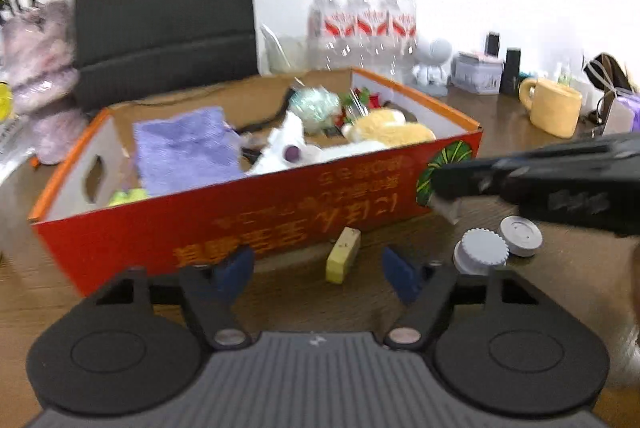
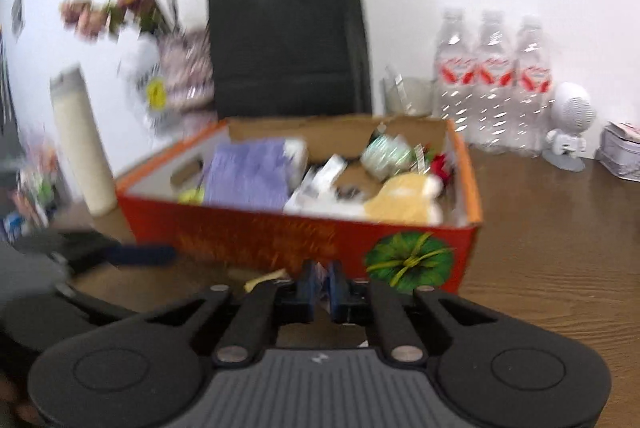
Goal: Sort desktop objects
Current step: 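Grasp the small yellow block with the left gripper while the right grasps a clear packet, then carry block and packet into the box and open both grippers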
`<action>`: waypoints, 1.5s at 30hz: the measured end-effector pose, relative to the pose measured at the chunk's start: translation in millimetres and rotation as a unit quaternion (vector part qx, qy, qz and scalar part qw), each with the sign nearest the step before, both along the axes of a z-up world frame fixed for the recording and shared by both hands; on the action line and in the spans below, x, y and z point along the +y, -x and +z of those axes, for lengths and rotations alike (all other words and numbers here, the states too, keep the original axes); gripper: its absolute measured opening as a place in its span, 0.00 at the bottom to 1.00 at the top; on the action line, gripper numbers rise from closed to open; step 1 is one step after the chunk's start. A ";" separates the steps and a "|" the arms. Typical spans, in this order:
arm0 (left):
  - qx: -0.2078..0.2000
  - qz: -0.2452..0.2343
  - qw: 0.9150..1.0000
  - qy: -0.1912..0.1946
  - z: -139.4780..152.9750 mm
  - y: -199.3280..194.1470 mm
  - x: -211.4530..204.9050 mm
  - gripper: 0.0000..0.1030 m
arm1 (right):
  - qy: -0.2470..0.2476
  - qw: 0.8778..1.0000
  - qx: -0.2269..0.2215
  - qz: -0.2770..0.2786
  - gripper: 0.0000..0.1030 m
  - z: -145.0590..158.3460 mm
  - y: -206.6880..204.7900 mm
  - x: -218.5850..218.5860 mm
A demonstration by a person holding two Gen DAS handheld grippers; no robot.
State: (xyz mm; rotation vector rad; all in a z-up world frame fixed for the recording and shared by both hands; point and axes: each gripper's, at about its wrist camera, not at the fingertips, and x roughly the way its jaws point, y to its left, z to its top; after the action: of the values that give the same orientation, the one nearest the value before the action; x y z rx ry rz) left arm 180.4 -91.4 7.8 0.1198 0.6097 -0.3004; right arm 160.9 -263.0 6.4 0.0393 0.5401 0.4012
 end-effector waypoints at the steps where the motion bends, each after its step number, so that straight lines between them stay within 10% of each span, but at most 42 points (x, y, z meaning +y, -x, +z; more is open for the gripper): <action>1: 0.011 0.005 1.000 -0.001 -2.8 -6.5 -3.7 0.69 | -0.010 1.000 0.000 -0.004 0.05 2.5 0.1 -7.3; 8: 0.025 0.031 0.999 0.016 -12.4 -12.0 -9.1 0.12 | -0.048 0.998 0.004 -0.029 0.05 3.7 -14.6 -29.8; 23: -0.028 0.148 0.988 0.040 23.2 123.5 75.3 0.12 | -0.094 0.995 -0.031 0.025 0.05 19.2 60.9 -5.7; 45: -0.188 0.128 0.973 0.025 63.4 307.3 41.2 0.12 | -0.009 0.992 -0.126 -0.019 0.05 51.6 253.7 32.1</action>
State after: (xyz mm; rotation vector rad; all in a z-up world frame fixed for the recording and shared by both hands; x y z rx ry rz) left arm -126.8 -50.2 71.2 0.0453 0.2361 -0.0385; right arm -92.7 -230.9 58.0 0.0163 0.2856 0.3668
